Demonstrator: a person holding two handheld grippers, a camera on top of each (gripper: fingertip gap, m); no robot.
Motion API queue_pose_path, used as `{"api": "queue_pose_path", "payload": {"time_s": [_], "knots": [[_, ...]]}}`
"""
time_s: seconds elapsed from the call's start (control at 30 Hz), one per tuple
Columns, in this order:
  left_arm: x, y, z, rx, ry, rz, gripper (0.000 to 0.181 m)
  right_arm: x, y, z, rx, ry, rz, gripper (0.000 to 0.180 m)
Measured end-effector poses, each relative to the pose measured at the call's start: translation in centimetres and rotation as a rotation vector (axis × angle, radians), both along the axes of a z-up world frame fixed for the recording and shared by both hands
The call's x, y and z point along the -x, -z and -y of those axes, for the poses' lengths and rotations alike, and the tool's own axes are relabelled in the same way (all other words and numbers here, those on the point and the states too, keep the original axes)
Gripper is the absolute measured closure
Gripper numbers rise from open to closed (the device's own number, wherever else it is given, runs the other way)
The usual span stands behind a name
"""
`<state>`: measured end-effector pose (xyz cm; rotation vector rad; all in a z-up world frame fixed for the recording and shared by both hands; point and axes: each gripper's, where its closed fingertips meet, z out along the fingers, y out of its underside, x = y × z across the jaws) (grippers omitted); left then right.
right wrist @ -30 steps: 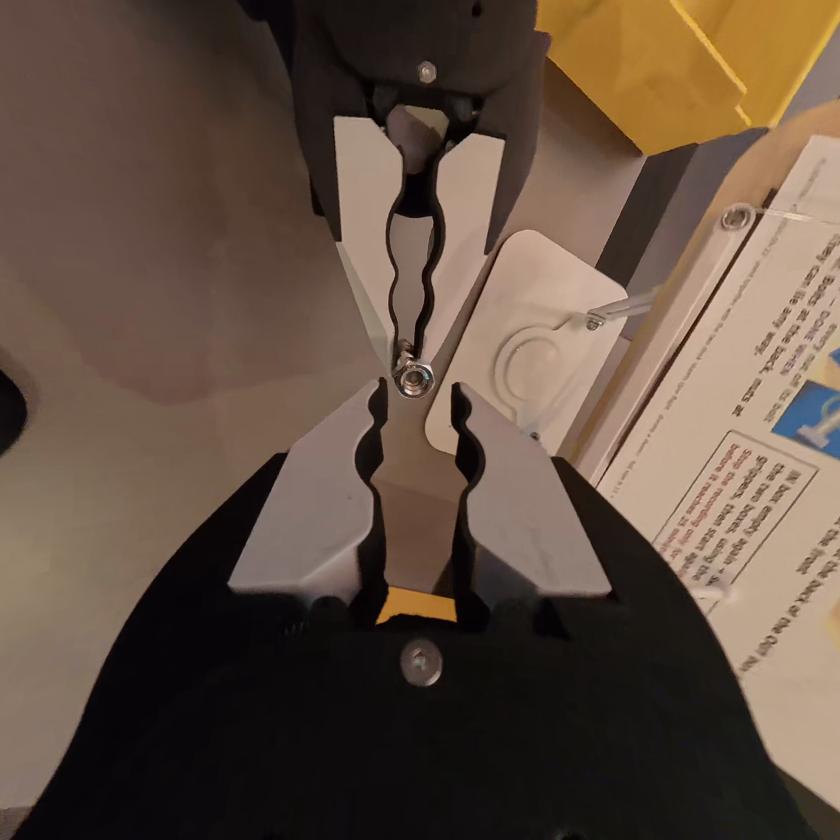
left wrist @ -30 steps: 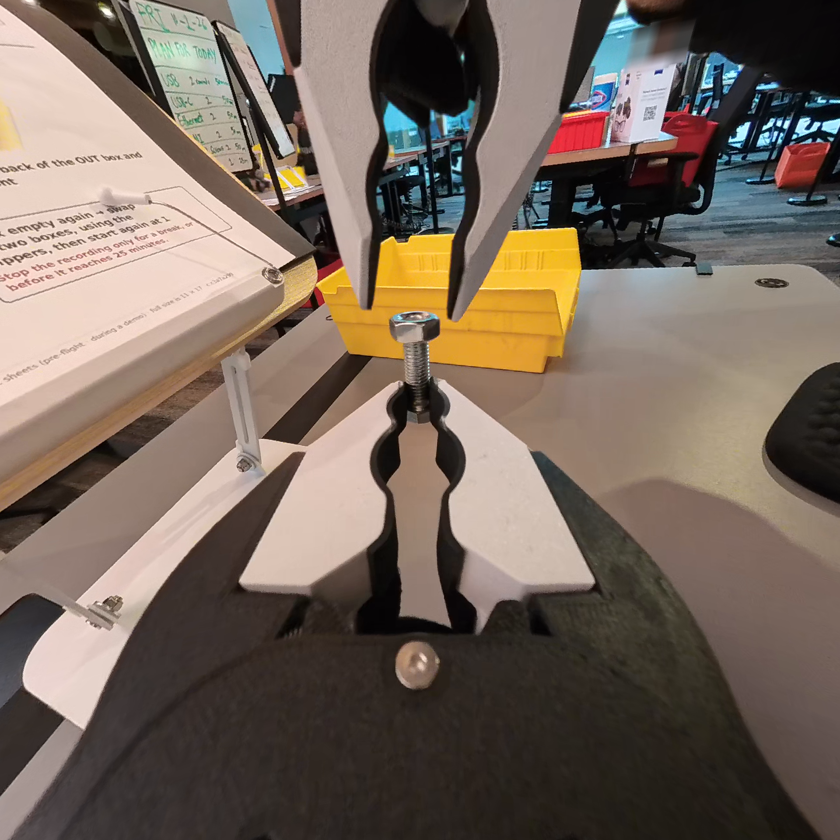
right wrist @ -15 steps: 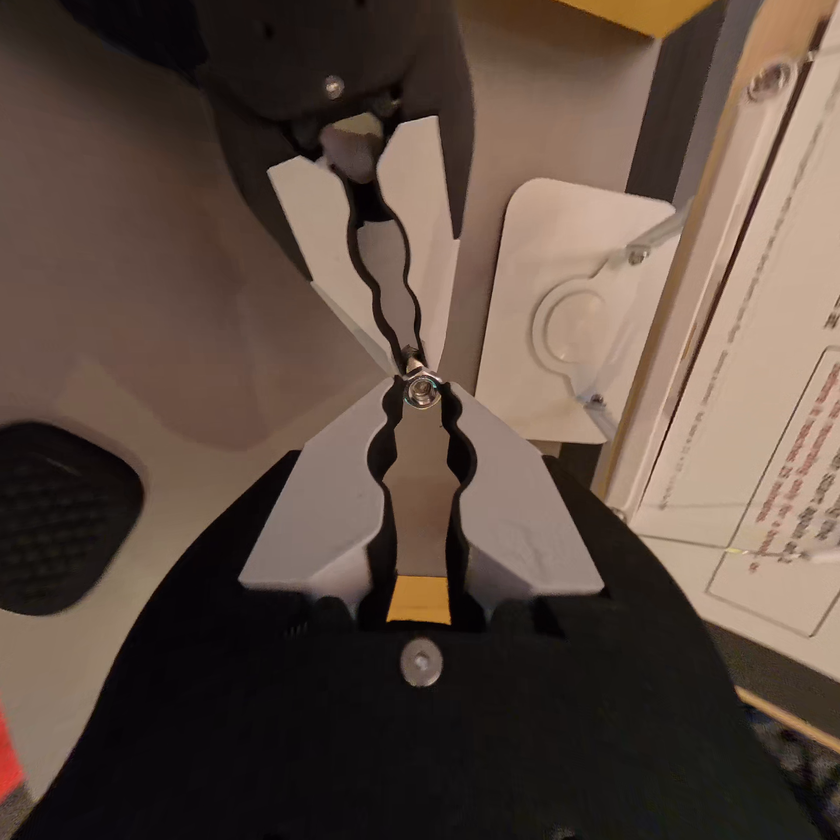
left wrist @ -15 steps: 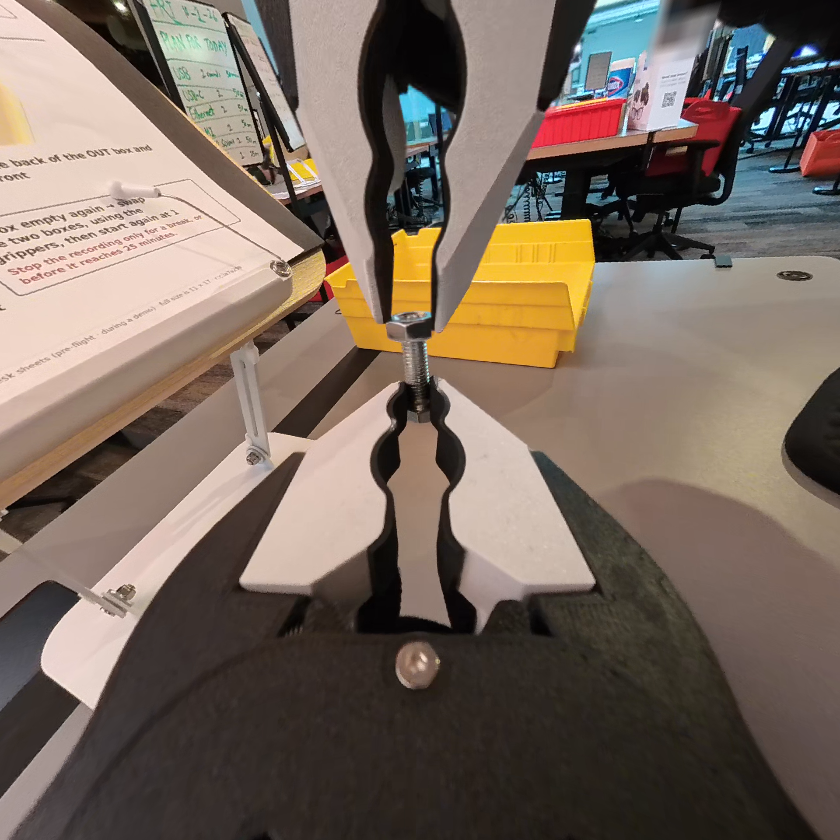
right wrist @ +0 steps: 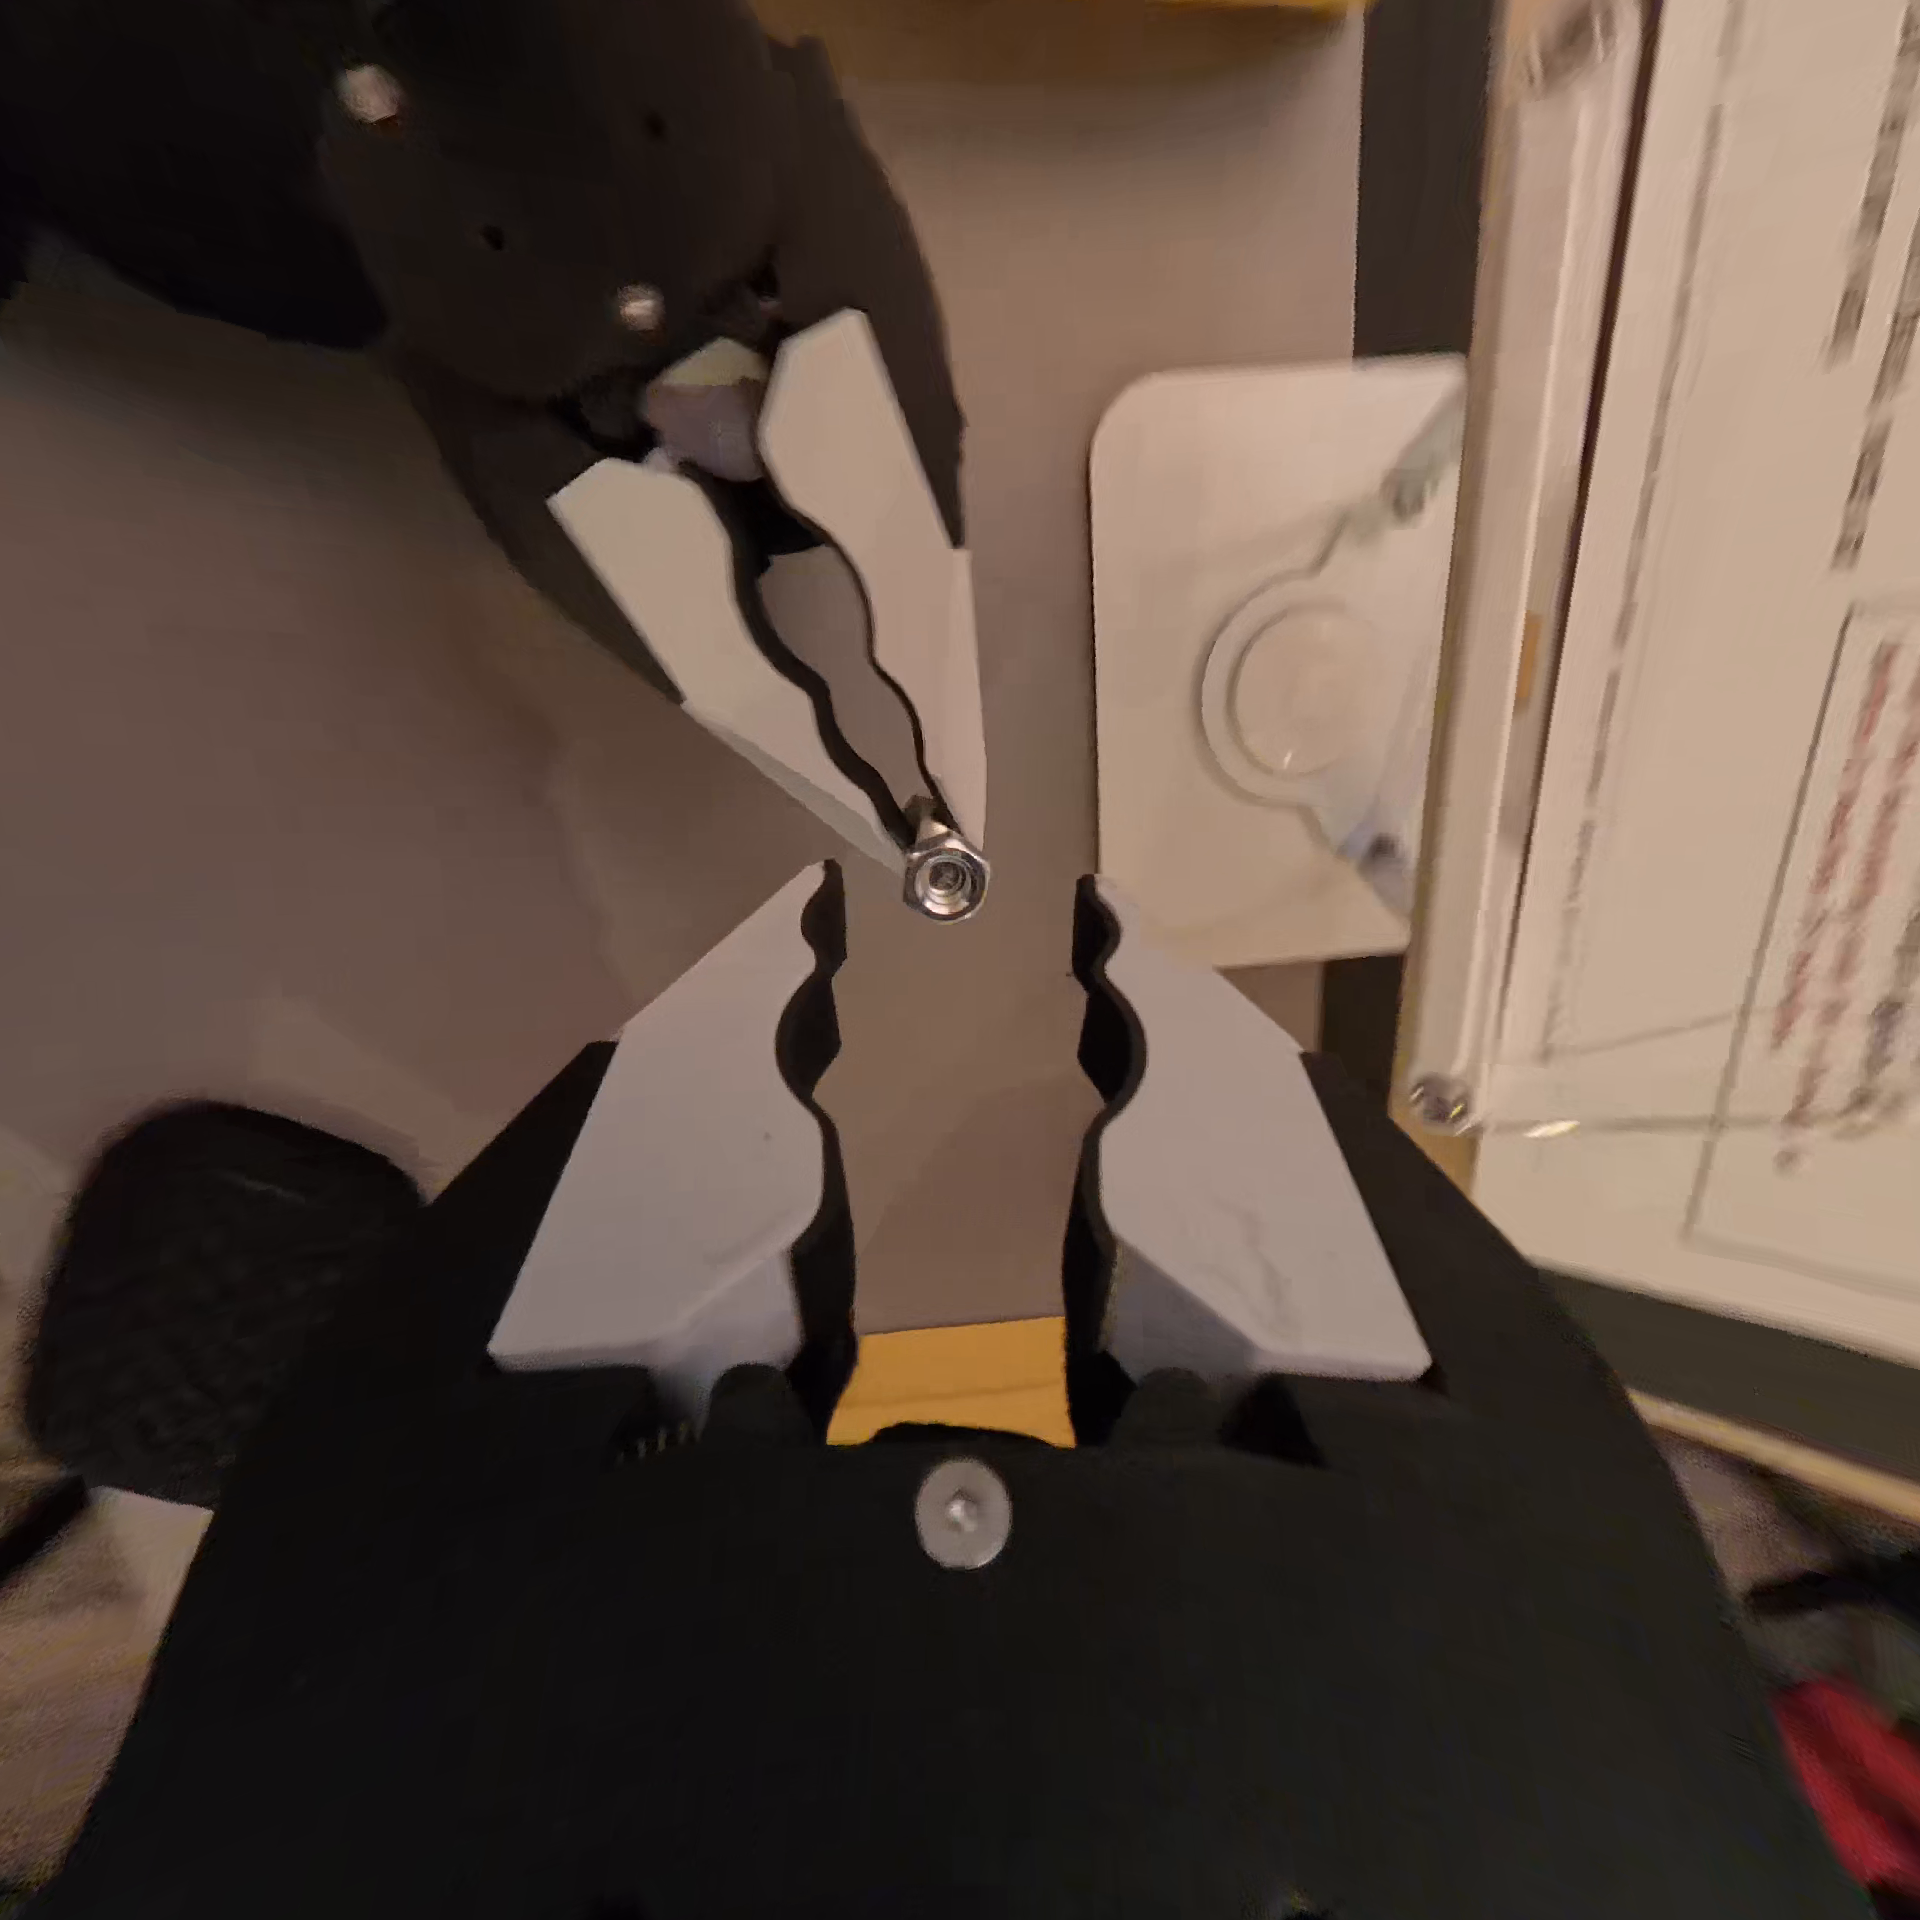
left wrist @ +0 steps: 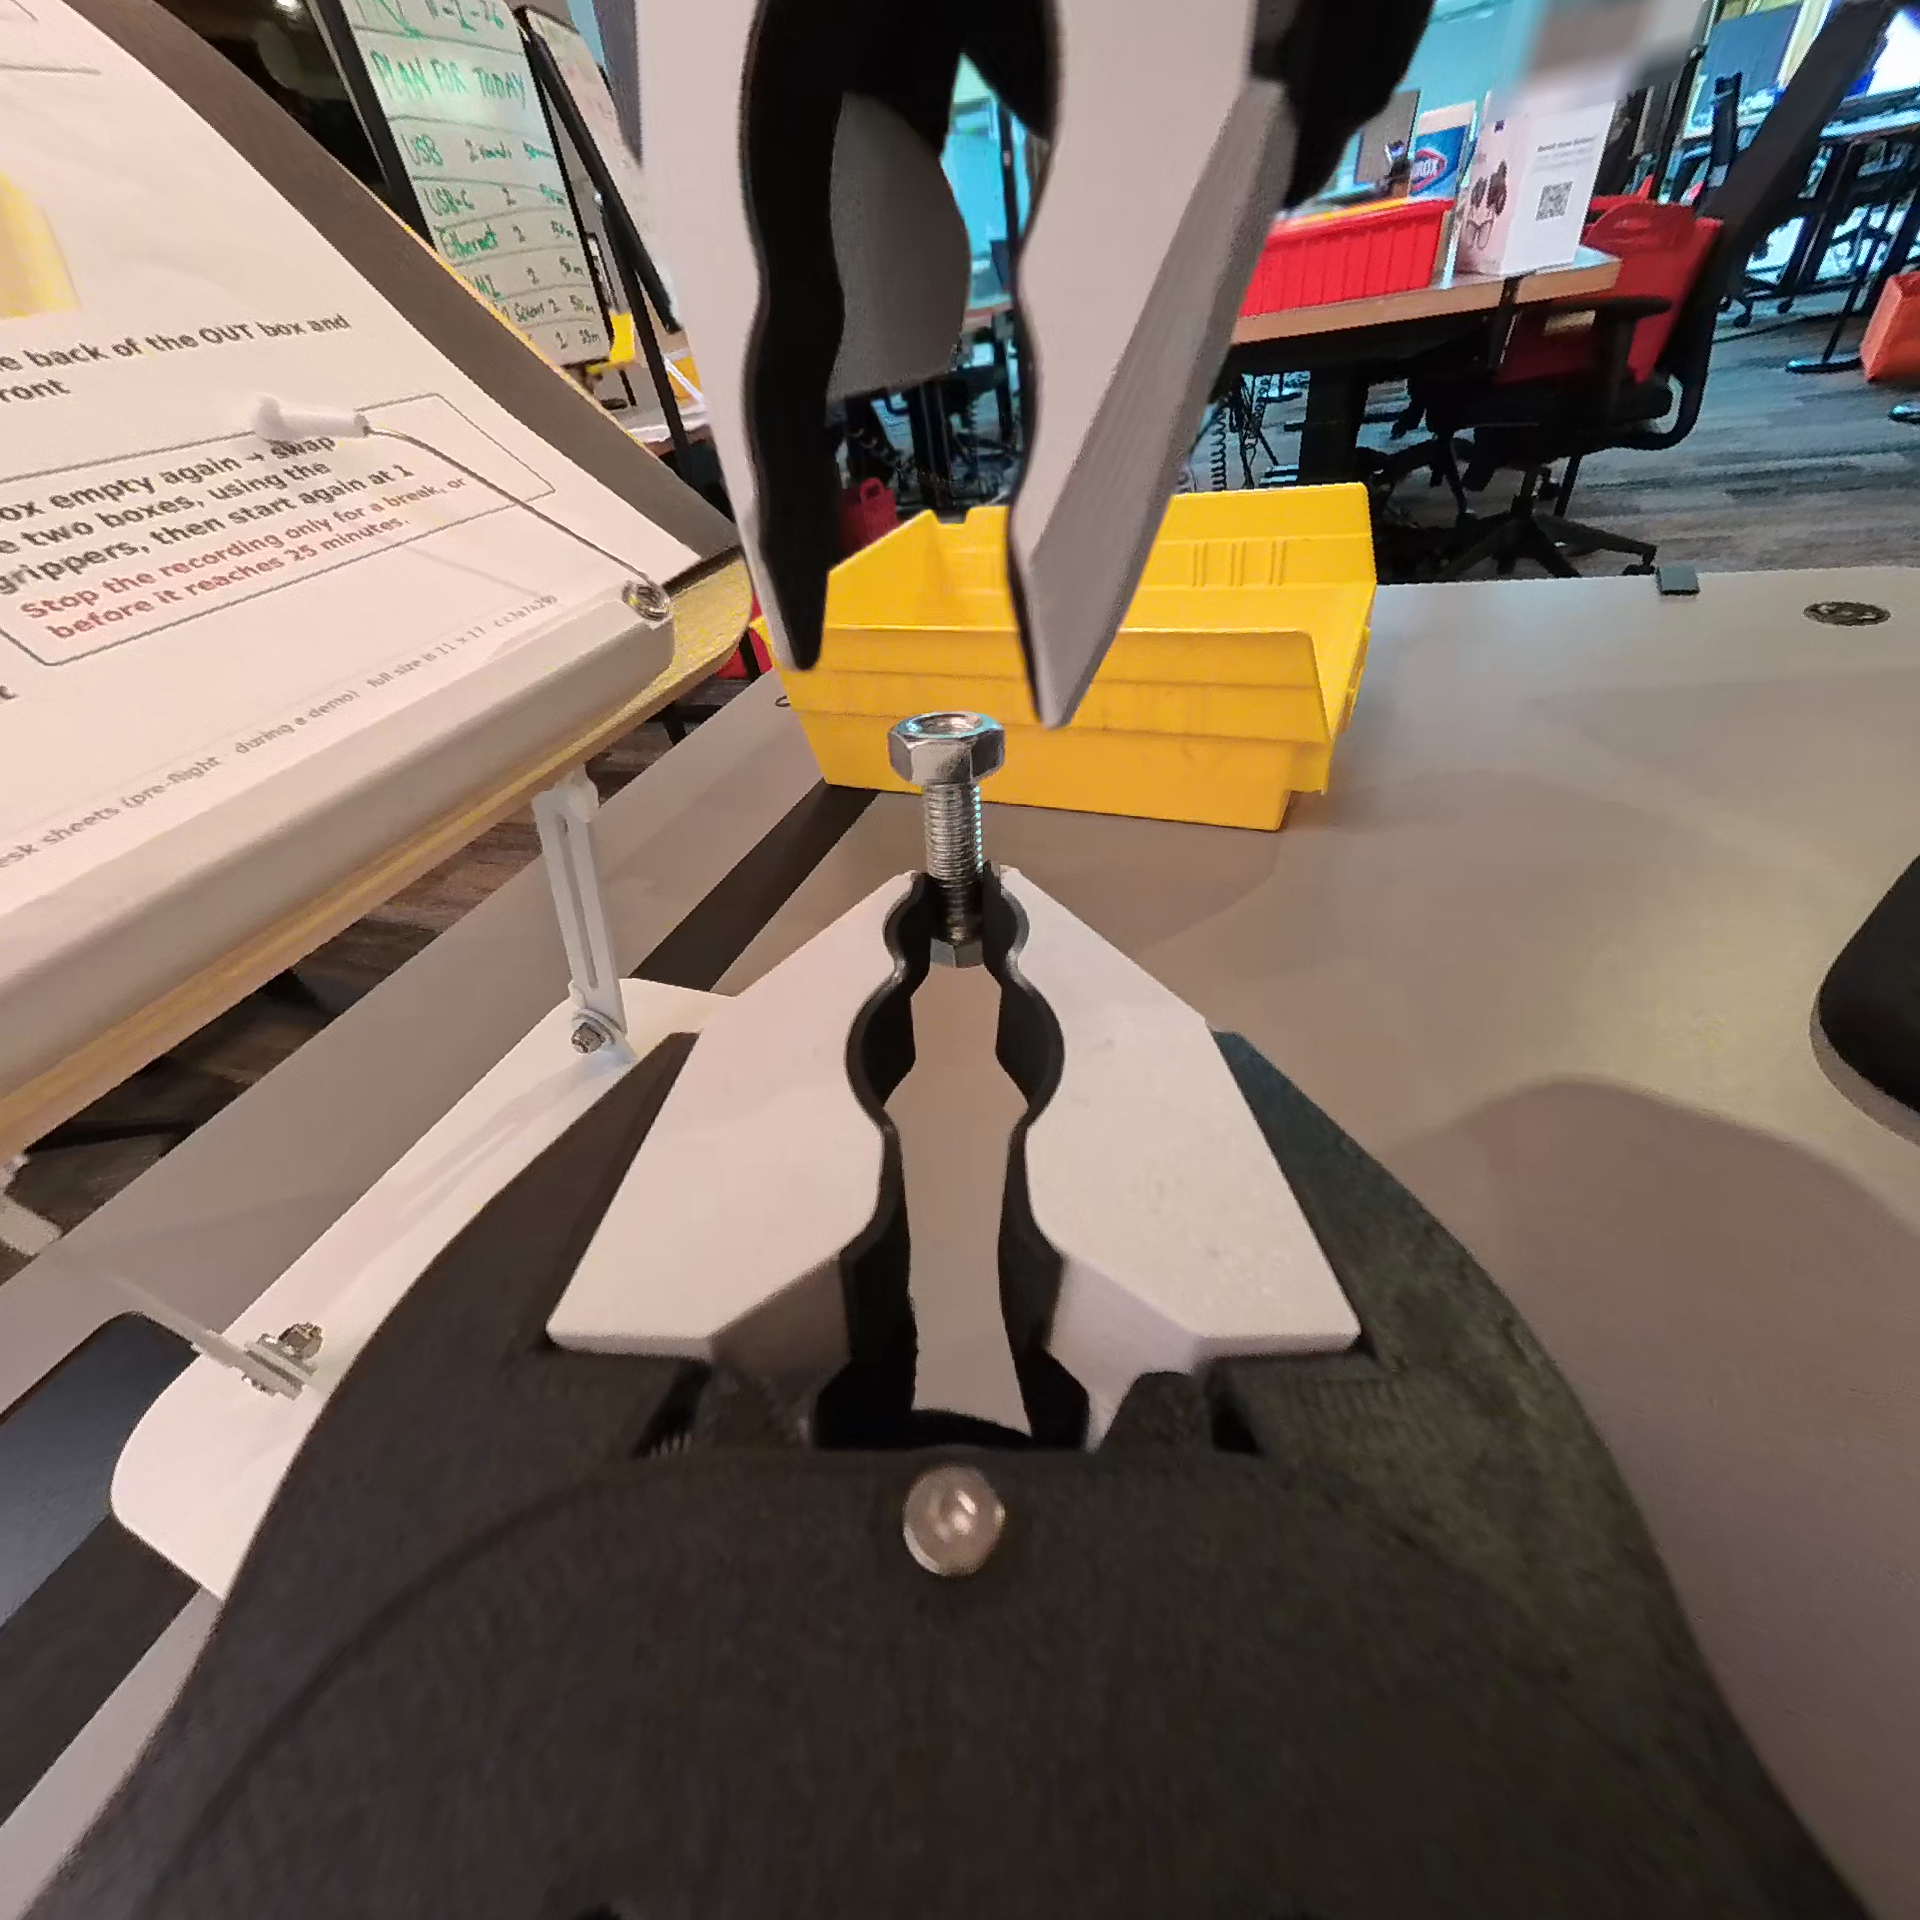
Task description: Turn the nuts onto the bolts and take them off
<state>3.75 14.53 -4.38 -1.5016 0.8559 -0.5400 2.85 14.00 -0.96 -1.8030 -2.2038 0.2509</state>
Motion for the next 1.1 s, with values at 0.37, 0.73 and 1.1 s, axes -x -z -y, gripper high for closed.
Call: {"api": "queue_pose_path", "payload": {"time_s": [0.37,0.73,1.1], "knots": [[-0.4,-0.6,0.6,-0.014,0.037,0.026,0.173,-0.5,0.6,0.7,-0.178,-0.505,0.037,0.163],[-0.3,-0.2,0.3,-0.012,0.015,0.003,0.173,-0.6,1.2,0.3,-0.014,-0.163,0.079,0.163],[-0.2,-0.2,0.2,-0.003,0.014,0.010,0.173,-0.3,1.0,-0.1,0.070,0.086,0.012,0.129]]}}
